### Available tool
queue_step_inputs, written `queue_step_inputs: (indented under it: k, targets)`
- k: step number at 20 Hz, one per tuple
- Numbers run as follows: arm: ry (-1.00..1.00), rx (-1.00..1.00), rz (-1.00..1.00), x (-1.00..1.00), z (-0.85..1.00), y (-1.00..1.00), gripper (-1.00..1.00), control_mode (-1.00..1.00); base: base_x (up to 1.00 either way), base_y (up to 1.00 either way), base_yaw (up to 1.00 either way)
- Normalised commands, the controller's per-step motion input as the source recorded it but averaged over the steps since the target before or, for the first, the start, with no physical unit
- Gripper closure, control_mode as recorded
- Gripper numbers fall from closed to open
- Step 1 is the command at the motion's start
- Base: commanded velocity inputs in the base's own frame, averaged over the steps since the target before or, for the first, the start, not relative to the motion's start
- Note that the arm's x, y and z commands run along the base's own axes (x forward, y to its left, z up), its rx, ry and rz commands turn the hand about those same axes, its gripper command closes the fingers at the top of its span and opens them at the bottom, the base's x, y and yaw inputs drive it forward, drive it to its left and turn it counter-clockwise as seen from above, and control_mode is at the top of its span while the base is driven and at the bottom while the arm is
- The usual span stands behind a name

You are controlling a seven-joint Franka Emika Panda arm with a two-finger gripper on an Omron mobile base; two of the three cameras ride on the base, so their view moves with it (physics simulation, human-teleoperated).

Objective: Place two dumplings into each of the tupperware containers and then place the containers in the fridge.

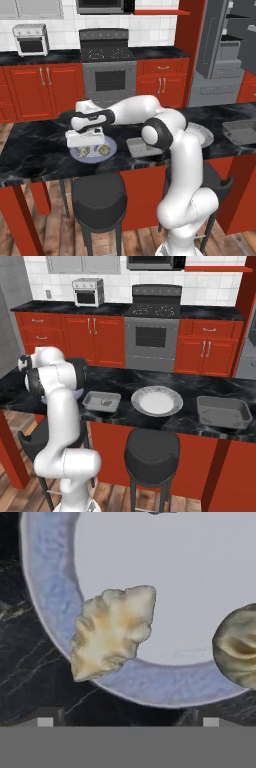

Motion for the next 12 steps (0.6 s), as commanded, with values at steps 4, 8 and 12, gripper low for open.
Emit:
queue_step_inputs:
  k: [4, 8, 12]
  targets:
    - [0.00, 0.00, -0.07, 0.29, -0.18, 0.15, -1.00, -1.00, 0.00, 0.00, 0.00]
    - [-0.02, 0.00, -0.07, 0.21, -0.29, 0.01, -1.00, -1.00, 0.00, 0.00, 0.00]
    - [-0.04, 0.00, -0.06, 0.12, -0.31, 0.00, -1.00, -1.00, 0.00, 0.00, 0.00]
